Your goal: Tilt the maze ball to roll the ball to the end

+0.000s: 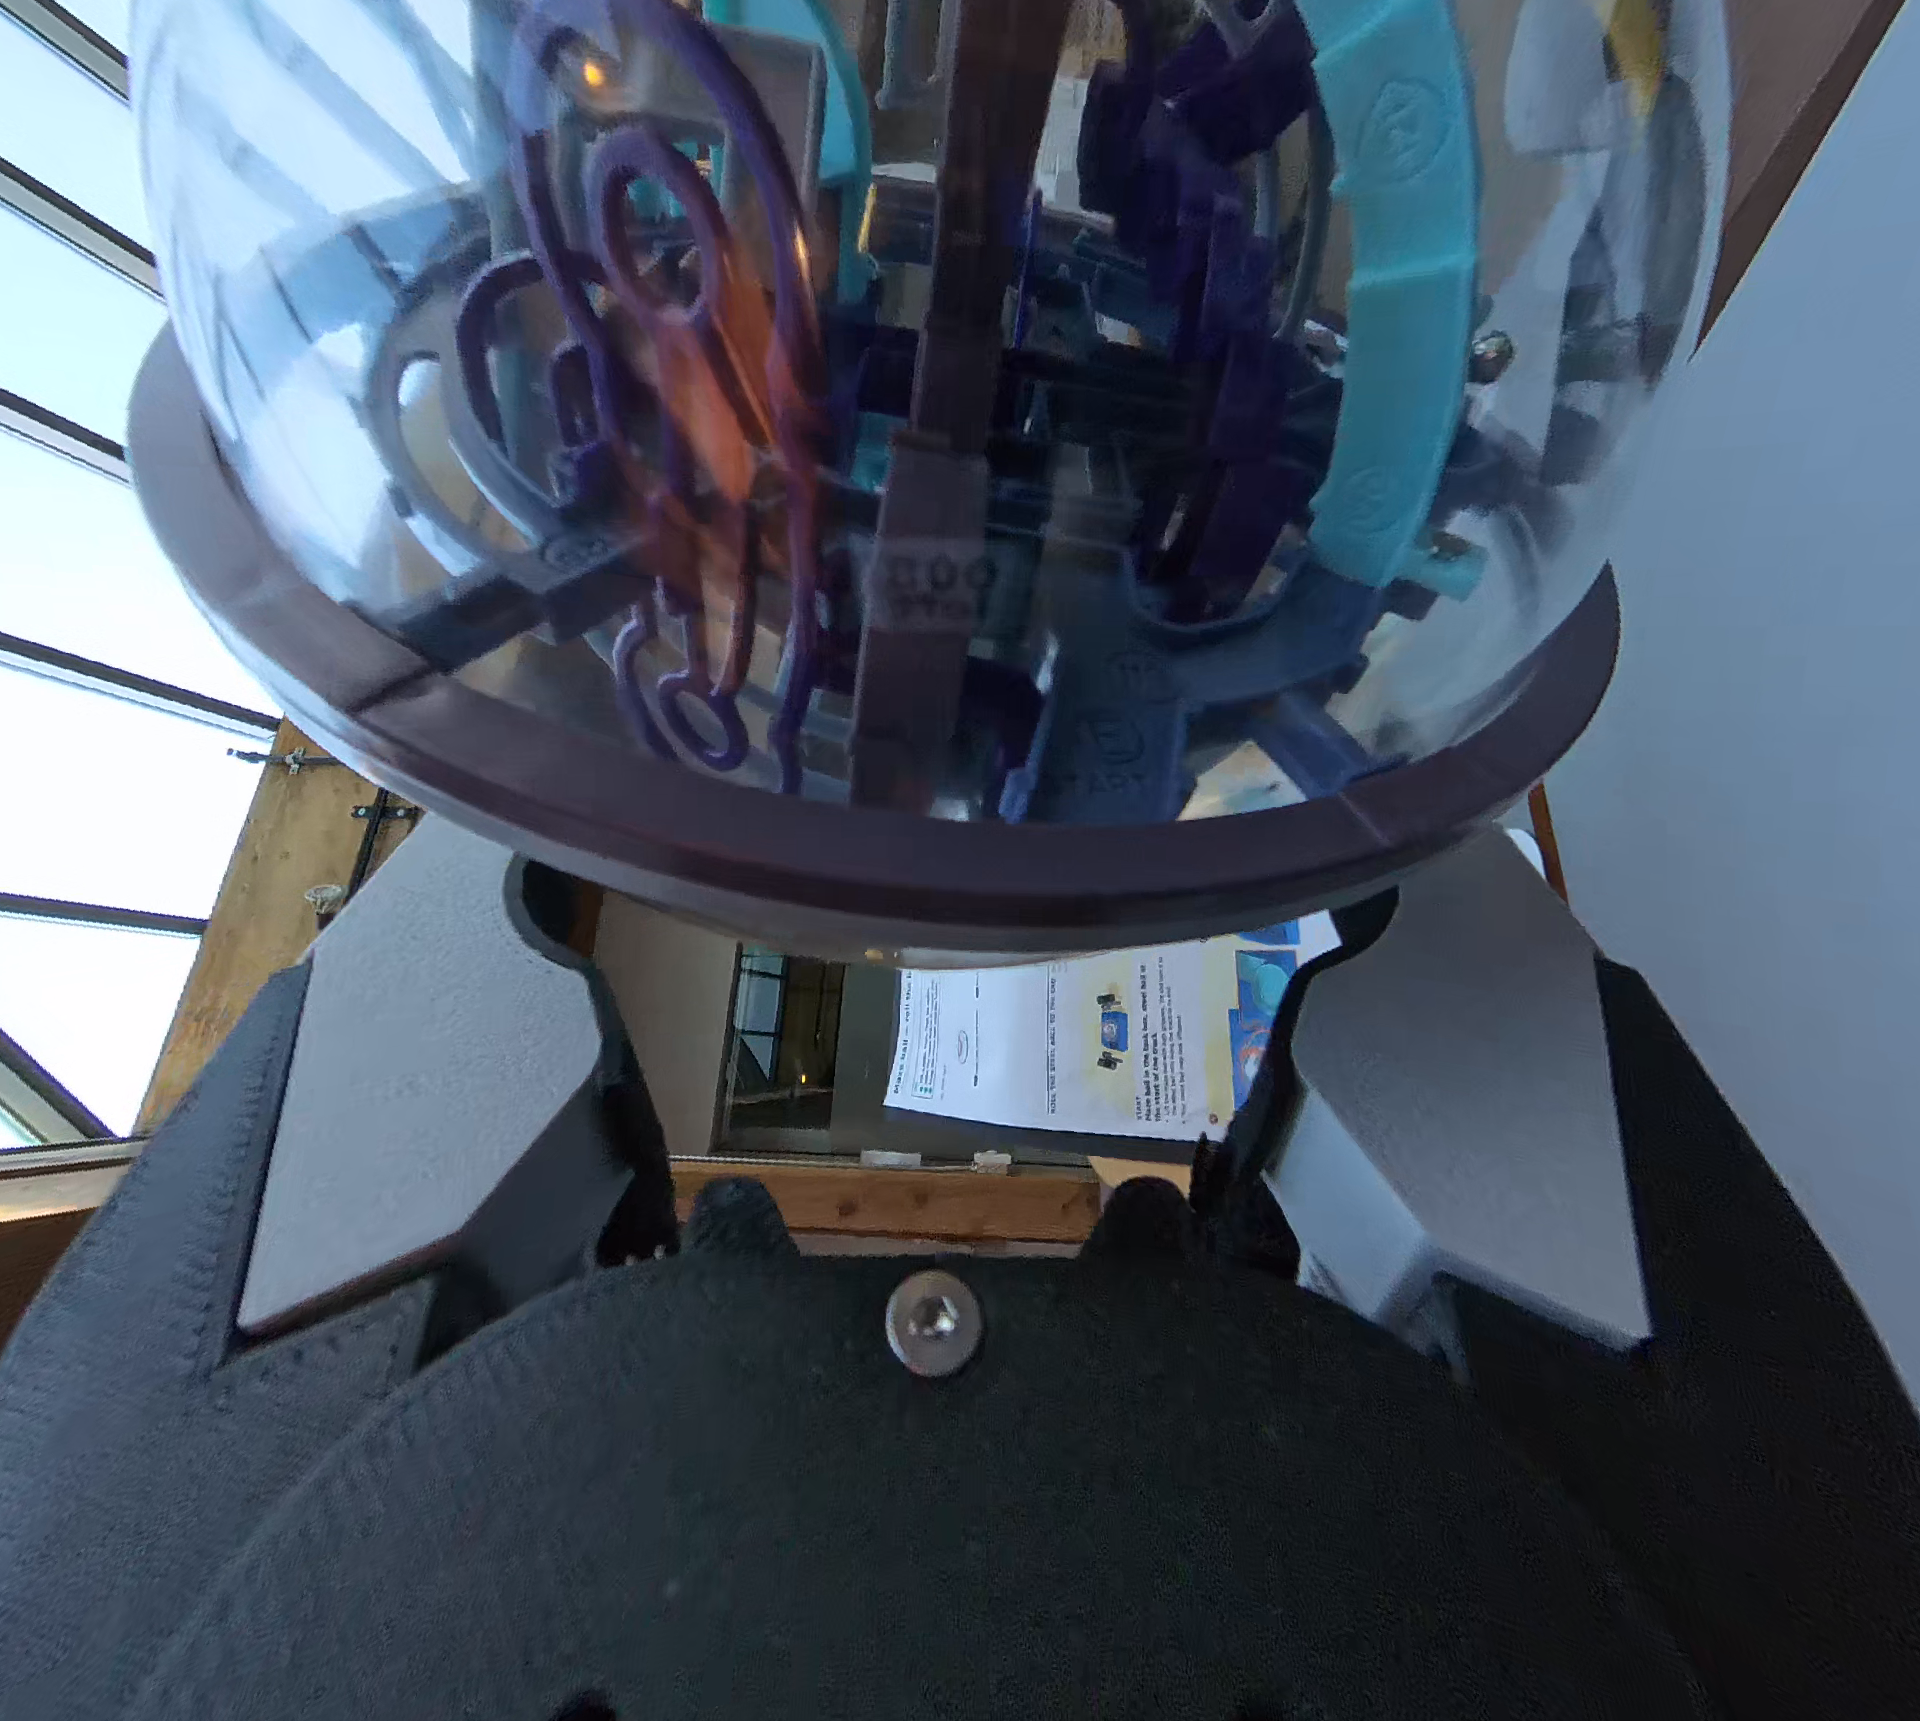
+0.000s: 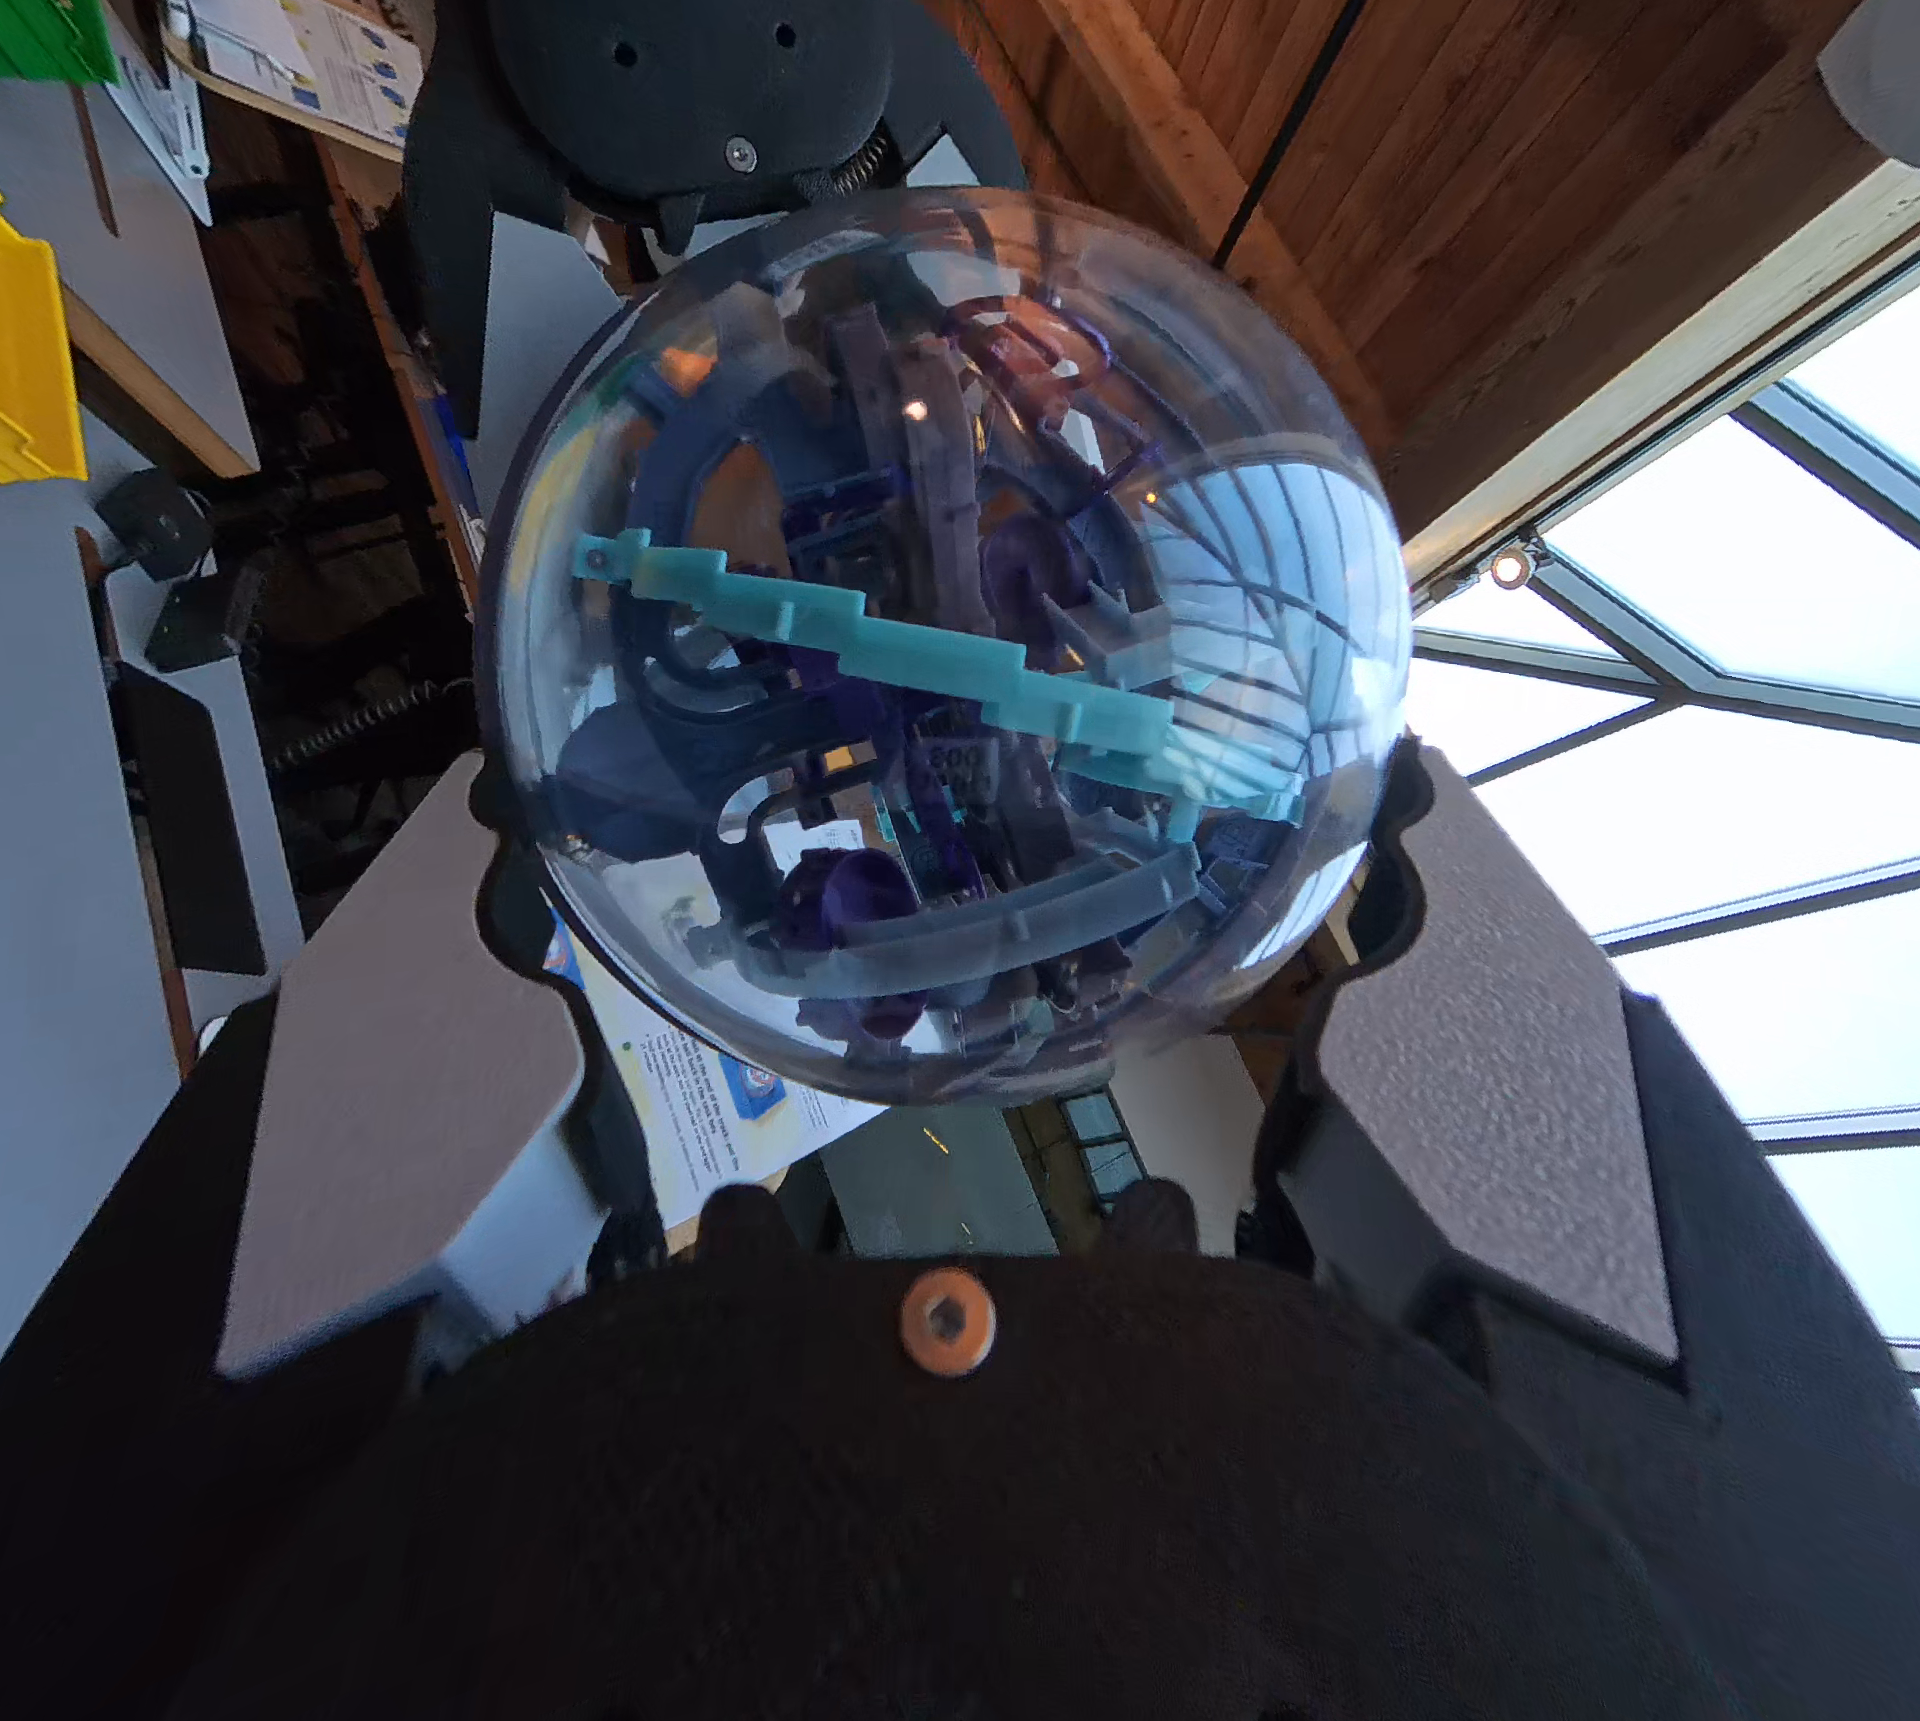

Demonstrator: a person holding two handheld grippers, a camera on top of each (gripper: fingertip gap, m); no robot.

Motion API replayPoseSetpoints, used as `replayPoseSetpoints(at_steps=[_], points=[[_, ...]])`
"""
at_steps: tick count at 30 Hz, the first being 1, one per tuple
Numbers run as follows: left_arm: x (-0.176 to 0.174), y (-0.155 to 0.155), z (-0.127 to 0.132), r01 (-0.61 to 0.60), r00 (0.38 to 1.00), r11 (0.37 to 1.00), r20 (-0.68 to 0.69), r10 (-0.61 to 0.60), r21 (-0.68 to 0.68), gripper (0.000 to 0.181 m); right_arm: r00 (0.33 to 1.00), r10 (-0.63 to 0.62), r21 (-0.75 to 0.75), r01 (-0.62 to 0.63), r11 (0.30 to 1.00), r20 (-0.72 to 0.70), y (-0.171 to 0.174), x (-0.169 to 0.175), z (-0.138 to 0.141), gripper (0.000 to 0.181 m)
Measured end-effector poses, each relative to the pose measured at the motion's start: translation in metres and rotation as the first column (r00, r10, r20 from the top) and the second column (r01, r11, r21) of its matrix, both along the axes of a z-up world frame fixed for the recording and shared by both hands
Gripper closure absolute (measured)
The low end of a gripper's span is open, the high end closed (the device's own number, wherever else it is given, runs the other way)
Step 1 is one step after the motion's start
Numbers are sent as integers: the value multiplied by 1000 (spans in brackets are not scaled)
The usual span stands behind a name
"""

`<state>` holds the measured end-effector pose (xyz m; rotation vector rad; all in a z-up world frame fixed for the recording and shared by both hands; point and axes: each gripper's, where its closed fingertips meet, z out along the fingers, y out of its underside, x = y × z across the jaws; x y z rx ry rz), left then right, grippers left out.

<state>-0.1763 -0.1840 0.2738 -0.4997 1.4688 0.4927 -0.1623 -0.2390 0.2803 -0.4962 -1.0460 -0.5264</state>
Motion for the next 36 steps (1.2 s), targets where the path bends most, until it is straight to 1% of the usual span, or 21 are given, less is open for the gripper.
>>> replayPoseSetpoints(at_steps=[7, 18, 36], points=[[-10, 11, -11, 14, 999, 999, 51, -12, -48, 34, 998, -21, -48, 23, 999, 52, 11, -11, -8, 25], [-32, 23, -23, -14, 998, 996, 65, 19, -84, 34, 998, 16, -86, -10, 996, 66, 23, -31, -18, 25], [-43, 34, -39, -16, 994, 989, 101, 31, -150, 34, 994, 26, -155, -10, 988, 102, 36, -42, -31, 25]])
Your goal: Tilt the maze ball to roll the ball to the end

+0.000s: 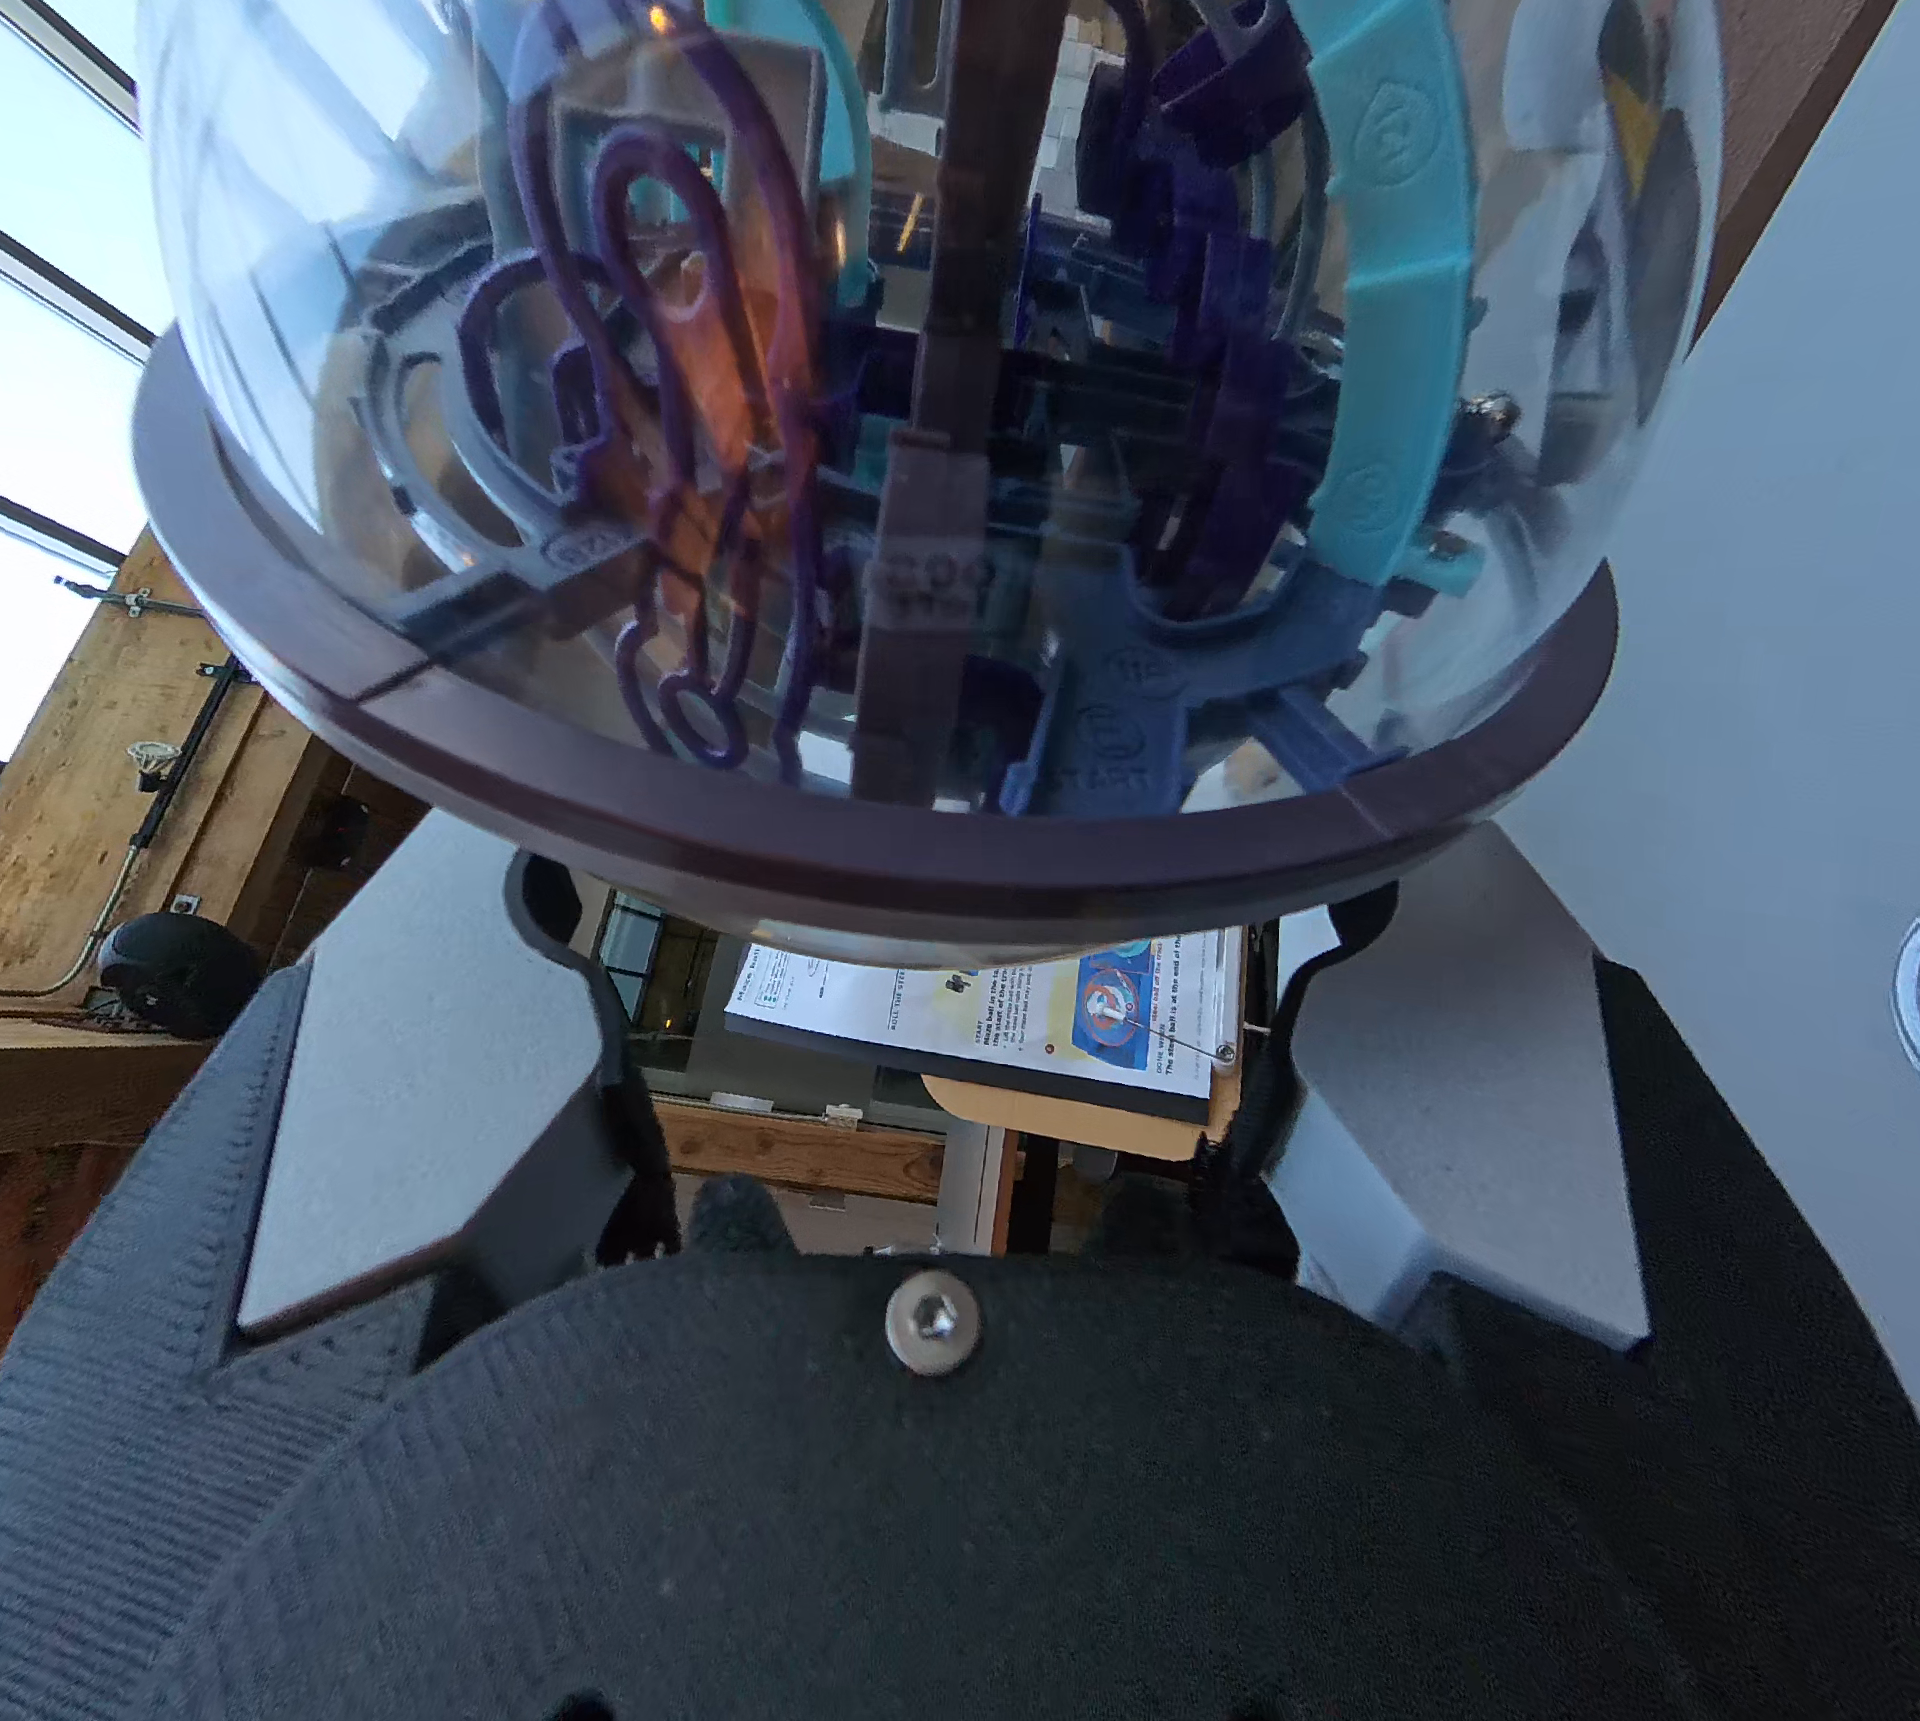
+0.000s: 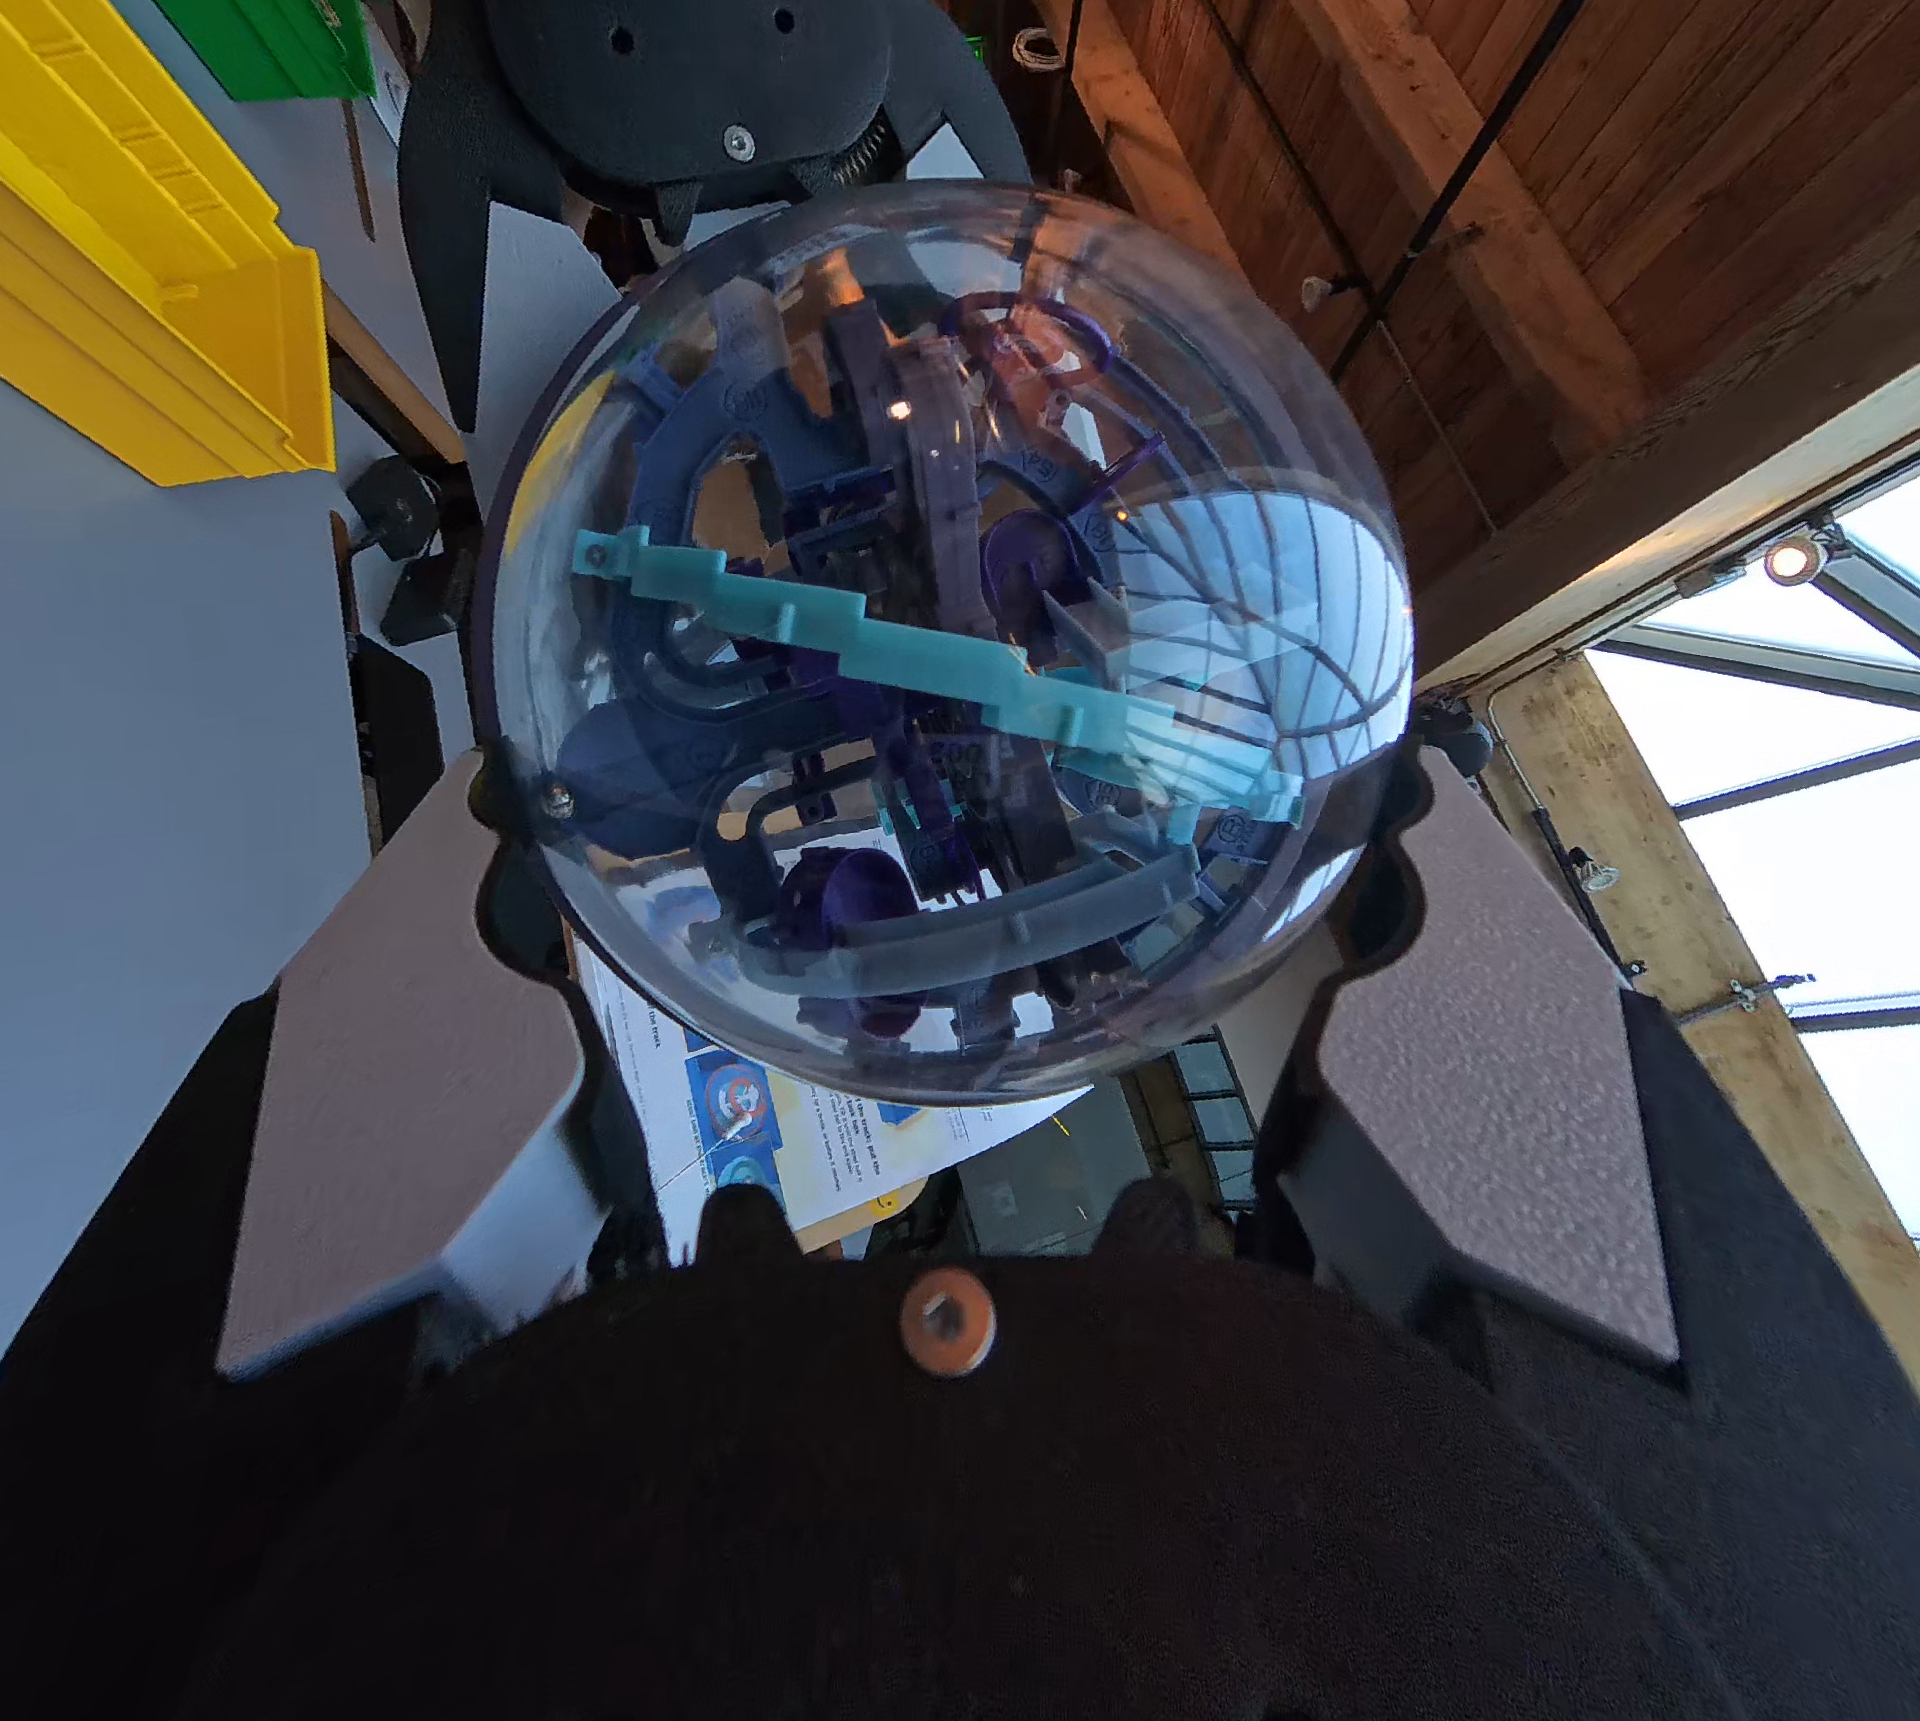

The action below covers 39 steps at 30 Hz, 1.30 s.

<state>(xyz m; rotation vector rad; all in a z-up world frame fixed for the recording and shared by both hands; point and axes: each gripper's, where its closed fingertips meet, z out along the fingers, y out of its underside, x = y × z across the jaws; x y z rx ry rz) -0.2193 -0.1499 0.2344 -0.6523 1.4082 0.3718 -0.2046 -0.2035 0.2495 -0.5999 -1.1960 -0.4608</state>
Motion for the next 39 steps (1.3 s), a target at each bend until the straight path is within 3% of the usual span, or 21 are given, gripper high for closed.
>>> replayPoseSetpoints(at_steps=[39], points=[[-10, 17, -26, -2, 999, 996, 51, 7, -94, 34, 999, 13, -97, -8, 995, 49, 19, -12, -20, 25]])
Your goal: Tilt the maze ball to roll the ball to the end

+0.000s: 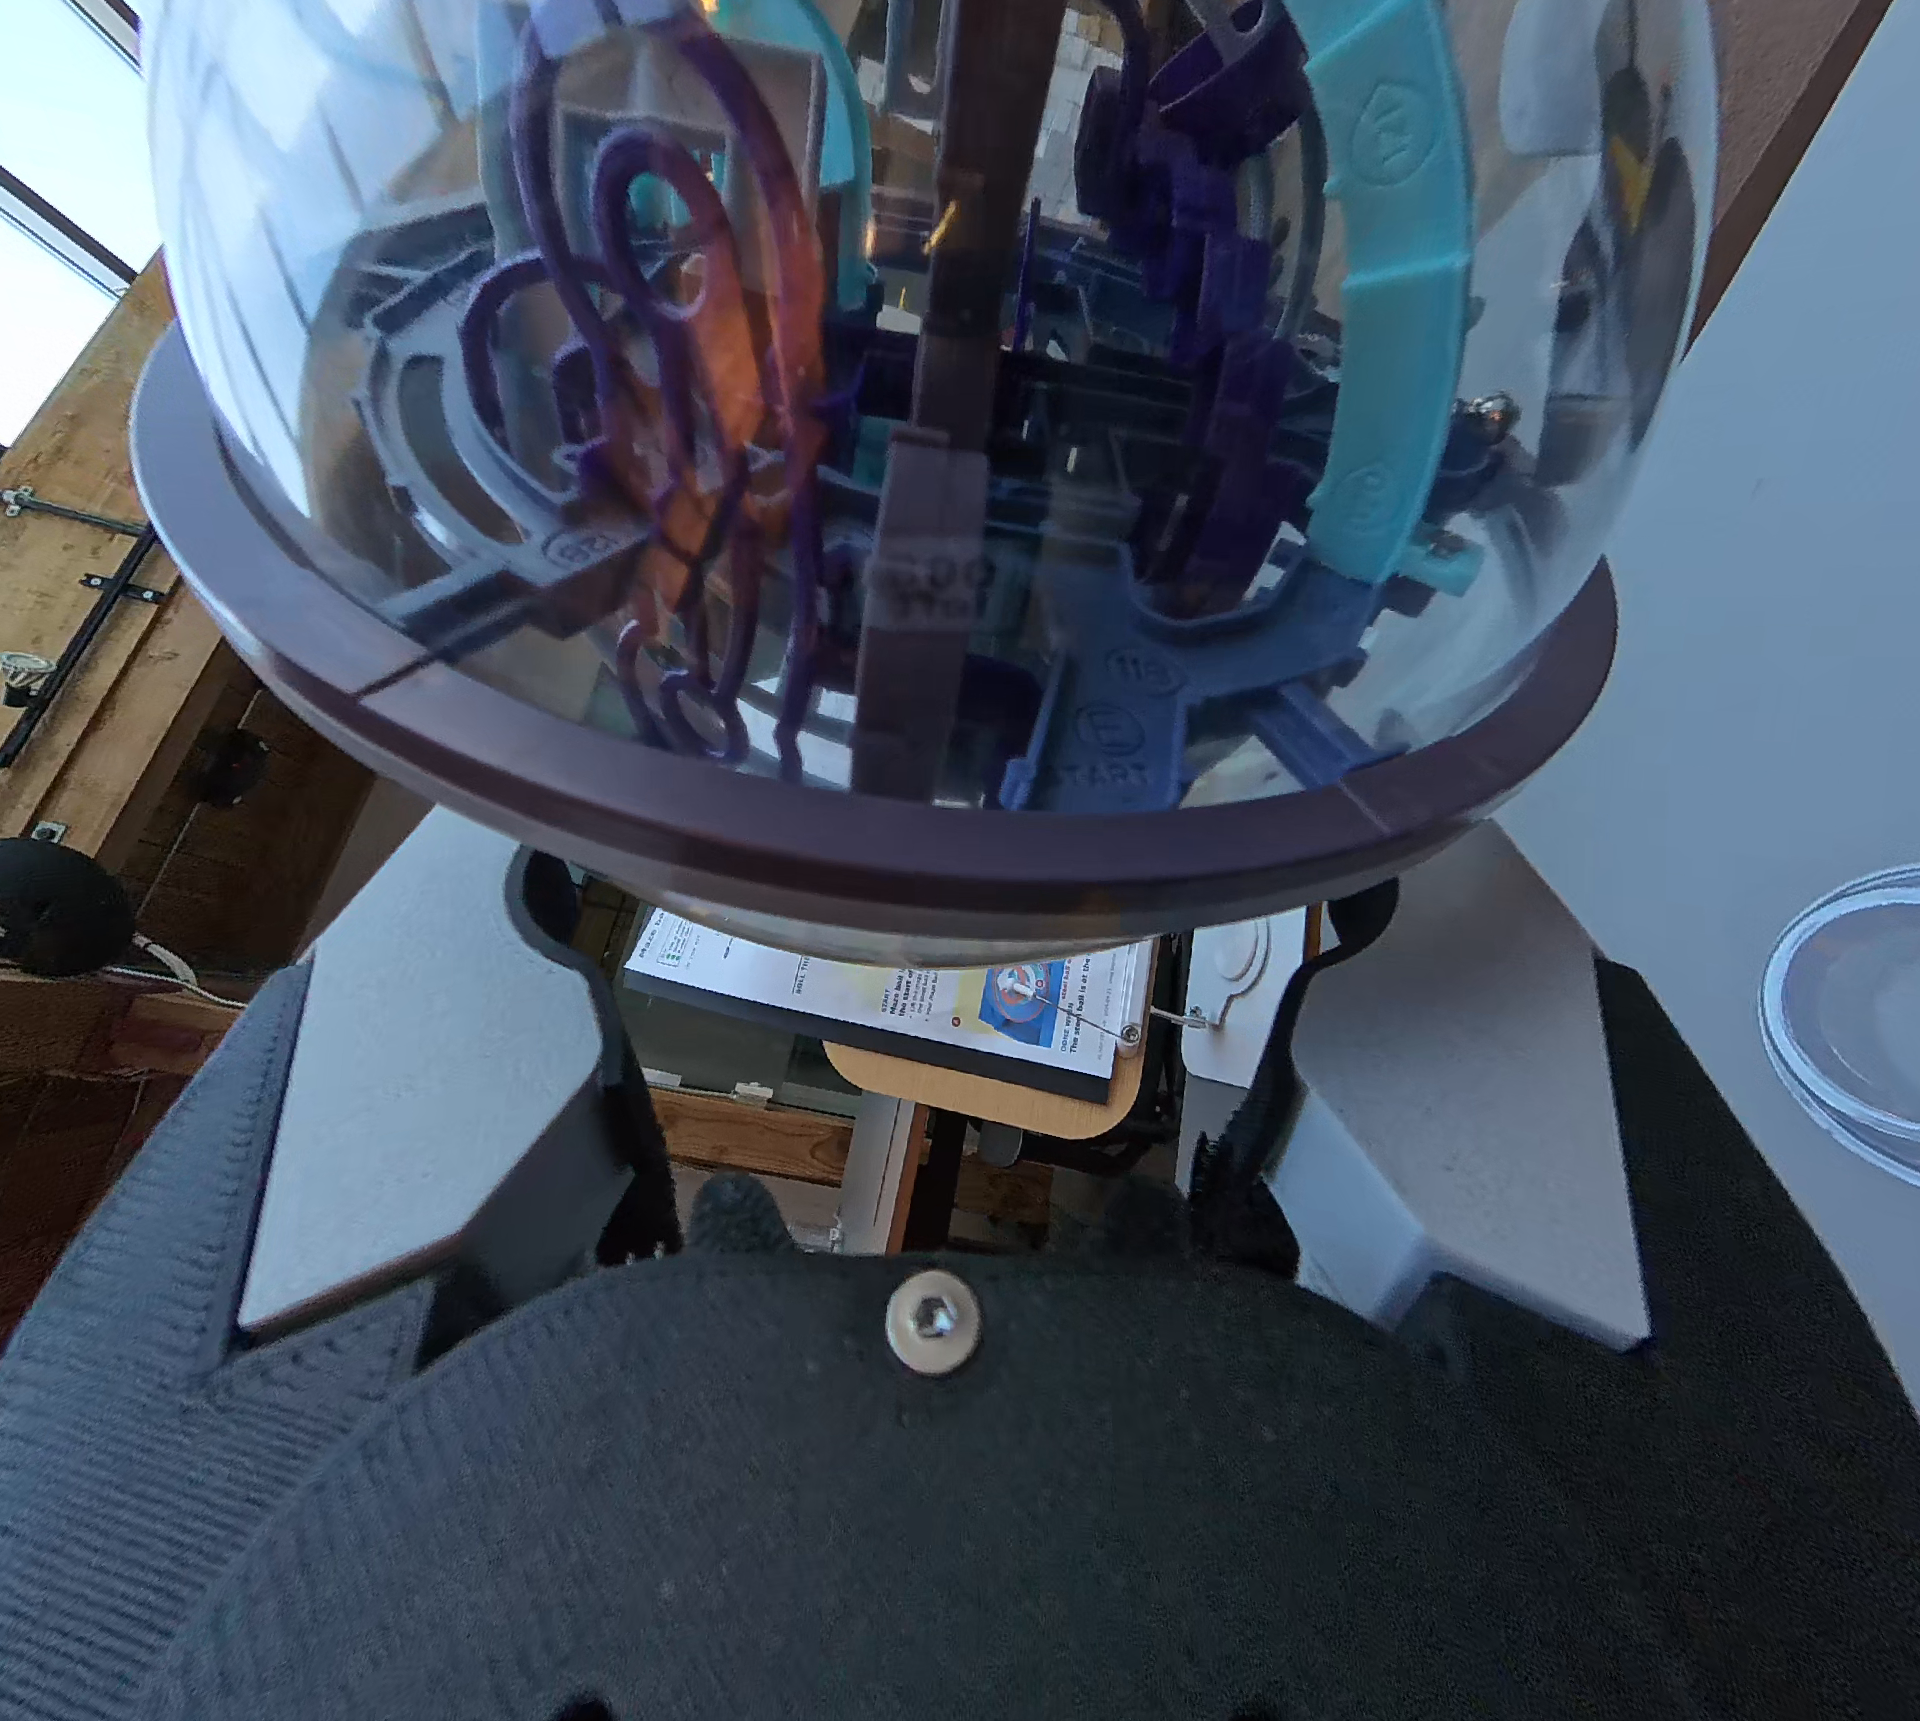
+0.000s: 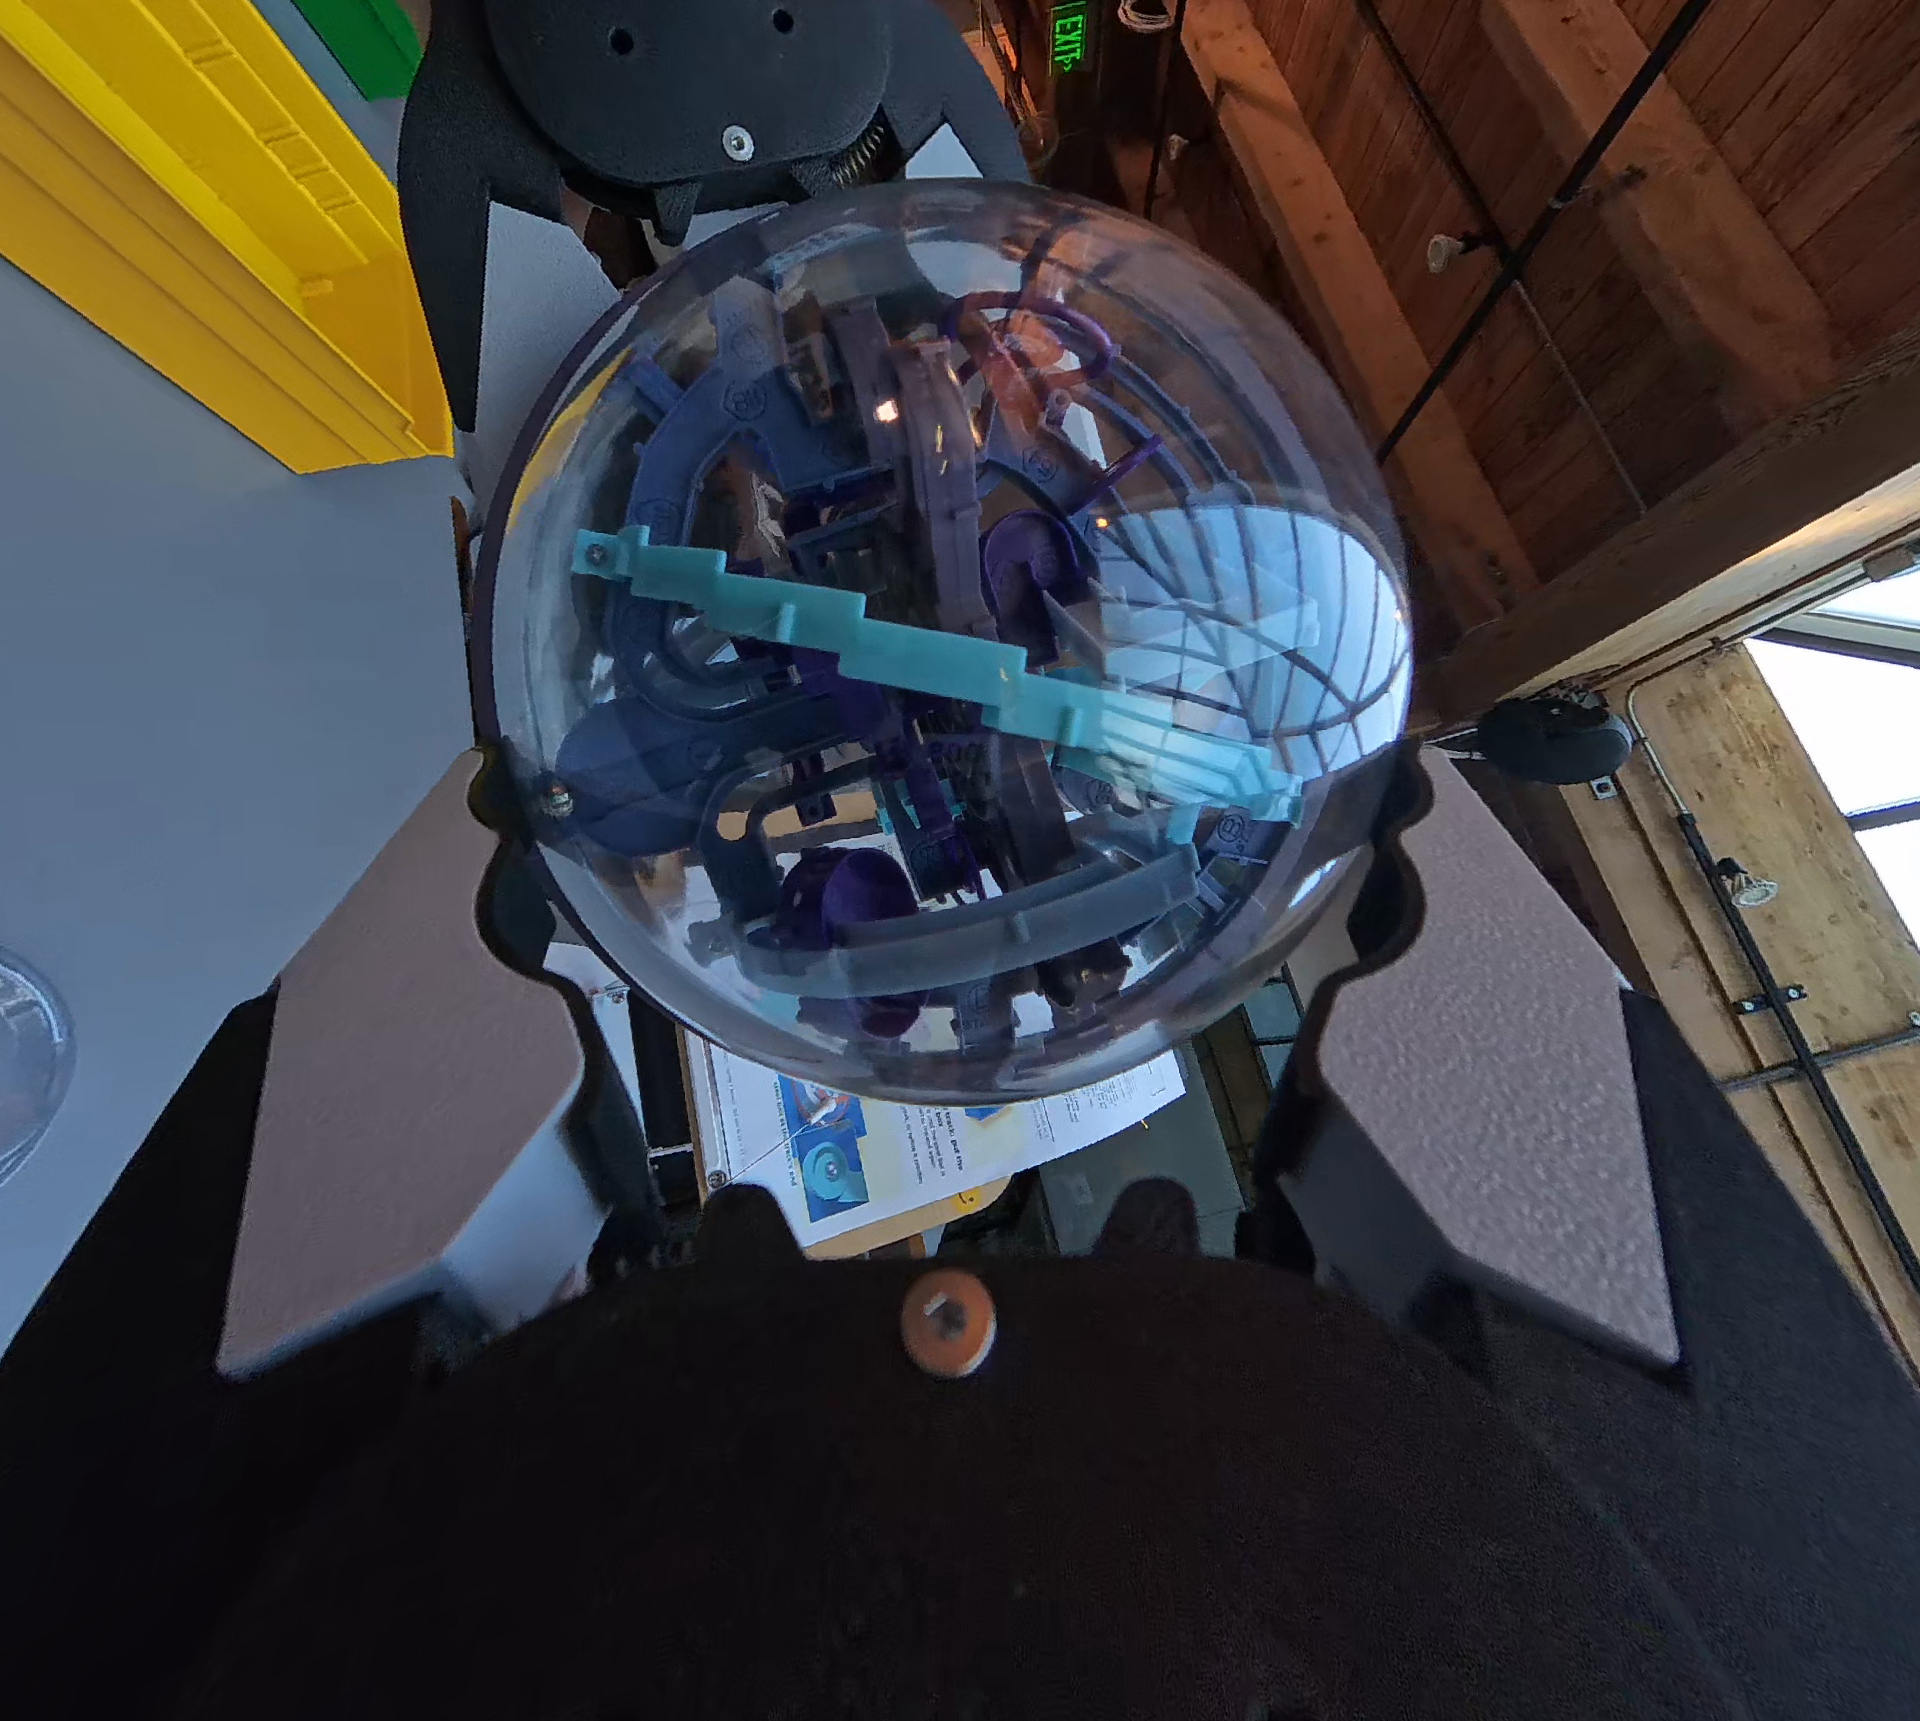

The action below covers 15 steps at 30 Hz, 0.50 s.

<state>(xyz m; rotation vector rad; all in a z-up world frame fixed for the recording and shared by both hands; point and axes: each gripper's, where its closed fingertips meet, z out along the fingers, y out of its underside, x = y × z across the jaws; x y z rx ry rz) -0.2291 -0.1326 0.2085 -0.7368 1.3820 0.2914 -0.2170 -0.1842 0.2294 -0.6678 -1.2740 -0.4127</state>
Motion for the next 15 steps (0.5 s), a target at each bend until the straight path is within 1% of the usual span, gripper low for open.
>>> replayPoseSetpoints(at_steps=[15], points=[[-1, 5, -20, 16, 999, 998, 41, -13, -68, 34, 999, 1, -64, 1, 998, 39, 6, -3, -16, 24]])
